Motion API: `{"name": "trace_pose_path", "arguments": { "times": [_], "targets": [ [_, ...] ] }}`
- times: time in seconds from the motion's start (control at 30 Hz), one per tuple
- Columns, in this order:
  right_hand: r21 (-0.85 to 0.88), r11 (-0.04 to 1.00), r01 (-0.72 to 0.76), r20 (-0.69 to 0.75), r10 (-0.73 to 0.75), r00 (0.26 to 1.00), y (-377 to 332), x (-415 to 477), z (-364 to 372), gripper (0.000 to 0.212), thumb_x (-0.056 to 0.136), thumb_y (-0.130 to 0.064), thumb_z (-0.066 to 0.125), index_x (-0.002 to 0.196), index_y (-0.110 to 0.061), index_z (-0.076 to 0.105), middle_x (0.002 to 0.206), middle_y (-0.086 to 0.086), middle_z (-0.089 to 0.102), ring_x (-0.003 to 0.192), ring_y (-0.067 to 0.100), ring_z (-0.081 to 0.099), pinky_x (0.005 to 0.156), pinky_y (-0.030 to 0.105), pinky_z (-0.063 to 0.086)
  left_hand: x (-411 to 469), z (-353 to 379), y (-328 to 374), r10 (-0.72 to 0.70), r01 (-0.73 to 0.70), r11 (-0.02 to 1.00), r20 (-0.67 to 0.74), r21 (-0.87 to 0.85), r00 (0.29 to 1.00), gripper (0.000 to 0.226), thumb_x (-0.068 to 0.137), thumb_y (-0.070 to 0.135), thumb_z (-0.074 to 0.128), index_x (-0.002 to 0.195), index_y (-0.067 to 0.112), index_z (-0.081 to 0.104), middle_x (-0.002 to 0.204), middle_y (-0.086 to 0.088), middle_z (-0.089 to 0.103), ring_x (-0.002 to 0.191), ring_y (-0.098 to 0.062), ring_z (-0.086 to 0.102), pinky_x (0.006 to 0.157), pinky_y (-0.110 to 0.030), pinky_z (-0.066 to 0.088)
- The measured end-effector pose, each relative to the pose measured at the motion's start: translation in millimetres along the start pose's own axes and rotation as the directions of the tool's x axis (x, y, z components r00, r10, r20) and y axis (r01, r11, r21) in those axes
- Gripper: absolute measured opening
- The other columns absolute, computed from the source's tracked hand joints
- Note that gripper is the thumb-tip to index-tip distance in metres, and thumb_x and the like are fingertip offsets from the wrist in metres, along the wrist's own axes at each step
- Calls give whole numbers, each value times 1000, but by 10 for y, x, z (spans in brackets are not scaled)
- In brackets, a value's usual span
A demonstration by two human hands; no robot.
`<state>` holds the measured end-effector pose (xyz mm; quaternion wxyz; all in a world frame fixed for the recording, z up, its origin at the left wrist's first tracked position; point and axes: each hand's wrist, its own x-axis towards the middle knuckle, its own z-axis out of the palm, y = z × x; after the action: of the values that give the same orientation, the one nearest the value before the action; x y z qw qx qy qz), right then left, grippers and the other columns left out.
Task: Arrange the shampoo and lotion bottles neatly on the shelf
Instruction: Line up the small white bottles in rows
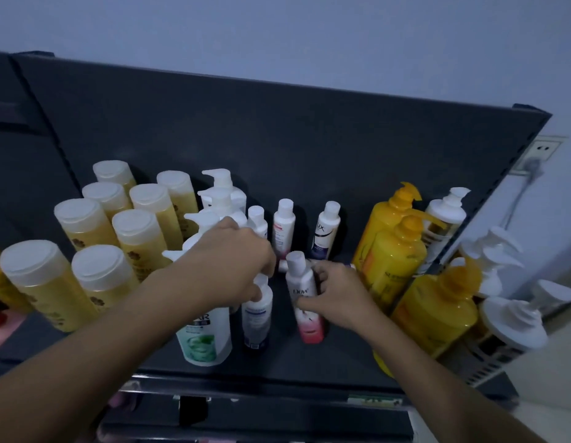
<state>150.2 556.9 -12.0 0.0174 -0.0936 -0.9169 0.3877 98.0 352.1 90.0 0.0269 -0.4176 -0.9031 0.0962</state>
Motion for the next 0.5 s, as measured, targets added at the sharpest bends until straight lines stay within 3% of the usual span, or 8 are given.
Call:
{"name": "trace_pose_path", "arguments": {
  "times": [0.07,0.13,0.27,0.4,0.5],
  "targets": [
    [111,994,6,16,-7,1000,86,-130,23,49,61,-20,88,104,-29,68,86,-16,73,75,-5,69,68,21,55,1,13,-22,16,-16,999,-8,-34,1000,36,85,49,71,119,37,69,112,14,70,106,-11,60,107,-35,37],
    [133,991,-9,16,7,1000,142,-221,46,53,56,-27,89,103,-29,66,94,-15,75,86,0,72,73,30,61,11,32,-23,26,-27,997,-9,-66,1000,37,82,49,70,118,38,69,110,15,71,104,-10,61,105,-34,38],
    [46,998,-52,64,49,997,131,-325,-5,61,54,-37,89,108,-30,61,102,-12,72,93,6,69,81,36,62,25,40,-10,32,-28,992,28,-125,999,40,81,49,70,120,40,68,112,14,71,105,-9,62,101,-33,41],
    [-240,968,-66,318,143,937,81,-270,-195,78,59,-26,93,128,-29,57,120,-6,68,107,16,67,93,40,60,-8,9,-8,49,-46,991,15,-128,999,43,83,47,70,124,38,65,115,13,70,108,-11,61,94,-29,38],
    [-362,929,-71,190,148,971,35,80,-361,73,72,-5,83,138,-23,57,133,1,64,120,21,63,98,38,57,-61,-54,-35,34,-32,989,8,-146,999,52,83,51,70,132,36,61,112,13,70,107,-11,61,92,-28,36]
  ]
}}
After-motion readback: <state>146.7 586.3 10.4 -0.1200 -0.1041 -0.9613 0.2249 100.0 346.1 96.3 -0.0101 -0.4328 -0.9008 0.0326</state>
